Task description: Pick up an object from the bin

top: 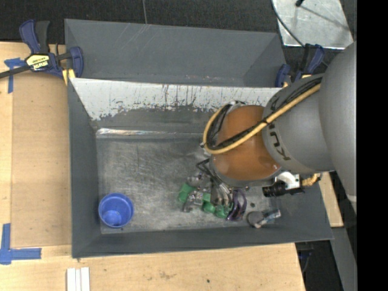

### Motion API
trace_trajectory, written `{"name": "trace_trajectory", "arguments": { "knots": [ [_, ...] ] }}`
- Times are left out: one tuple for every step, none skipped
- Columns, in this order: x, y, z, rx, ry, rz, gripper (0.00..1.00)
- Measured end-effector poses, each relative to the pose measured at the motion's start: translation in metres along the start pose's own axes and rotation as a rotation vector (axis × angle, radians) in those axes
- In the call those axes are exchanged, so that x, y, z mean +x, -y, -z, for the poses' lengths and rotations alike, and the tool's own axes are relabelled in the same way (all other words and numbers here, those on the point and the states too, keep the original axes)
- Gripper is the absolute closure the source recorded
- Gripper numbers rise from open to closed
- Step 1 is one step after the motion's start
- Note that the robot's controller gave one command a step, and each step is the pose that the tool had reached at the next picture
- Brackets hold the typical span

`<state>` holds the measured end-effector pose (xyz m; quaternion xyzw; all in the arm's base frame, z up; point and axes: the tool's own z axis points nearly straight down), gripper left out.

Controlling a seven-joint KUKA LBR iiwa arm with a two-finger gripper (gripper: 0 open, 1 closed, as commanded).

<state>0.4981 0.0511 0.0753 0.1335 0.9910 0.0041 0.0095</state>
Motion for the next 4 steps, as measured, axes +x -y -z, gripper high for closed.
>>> {"name": "trace_trajectory", "arguments": {
  "knots": [
    [-0.001, 0.000, 0.000, 0.001, -0.002, 0.000, 1.00],
    [0.000, 0.000, 0.004, 0.005, -0.009, 0.001, 1.00],
    [0.000, 0.001, 0.010, 0.008, -0.014, 0.001, 1.00],
    [0.000, 0.001, 0.013, 0.009, -0.014, 0.001, 1.00]
  ]
}}
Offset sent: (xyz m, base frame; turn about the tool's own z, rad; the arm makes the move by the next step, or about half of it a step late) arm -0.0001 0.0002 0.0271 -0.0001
